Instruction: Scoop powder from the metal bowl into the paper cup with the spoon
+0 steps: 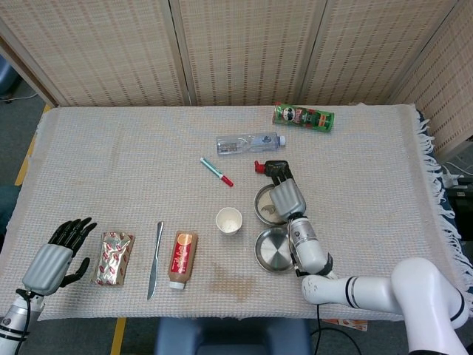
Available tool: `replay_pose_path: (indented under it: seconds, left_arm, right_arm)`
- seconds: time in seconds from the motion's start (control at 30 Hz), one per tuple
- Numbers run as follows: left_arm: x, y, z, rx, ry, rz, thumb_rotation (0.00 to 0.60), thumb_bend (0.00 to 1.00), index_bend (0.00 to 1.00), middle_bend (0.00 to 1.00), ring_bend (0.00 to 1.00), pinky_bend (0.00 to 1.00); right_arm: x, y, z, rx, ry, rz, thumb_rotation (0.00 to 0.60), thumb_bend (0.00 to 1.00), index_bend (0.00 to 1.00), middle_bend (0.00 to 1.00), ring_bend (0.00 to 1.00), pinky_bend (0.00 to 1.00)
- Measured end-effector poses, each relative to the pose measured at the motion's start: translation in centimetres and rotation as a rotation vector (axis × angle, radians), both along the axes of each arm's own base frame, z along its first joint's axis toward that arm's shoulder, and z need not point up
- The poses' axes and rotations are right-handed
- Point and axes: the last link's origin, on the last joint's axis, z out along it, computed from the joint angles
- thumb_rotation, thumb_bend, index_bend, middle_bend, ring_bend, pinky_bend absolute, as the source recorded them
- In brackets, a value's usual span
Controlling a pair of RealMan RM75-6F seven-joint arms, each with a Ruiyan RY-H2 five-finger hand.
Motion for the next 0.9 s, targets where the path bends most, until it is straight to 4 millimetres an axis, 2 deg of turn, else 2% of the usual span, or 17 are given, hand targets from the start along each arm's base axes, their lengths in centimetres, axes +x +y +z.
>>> replay_pose_path:
  seconds: [0.4, 0.9]
  left_arm:
    - [0.0, 0.0, -0.1, -0.005, 0.003, 0.0, 0.6, 0.49, 0.0, 0.0, 0.0, 0.08]
    - [-0.1, 0.1, -0.4, -0.006, 0.011, 0.013, 0.6, 0.49, 0.0, 0.0, 0.0, 0.08]
  right_arm:
    - [-1.8, -0.2, 0.8, 0.043, -0.162, -0.172, 0.6, 0.33, 0.61, 0.0, 0.0, 0.0]
    - [-3.3, -1.2, 2.2, 0.06, -0.279, -0.252, 0.6, 0.33, 0.62, 0.0, 0.0, 0.0]
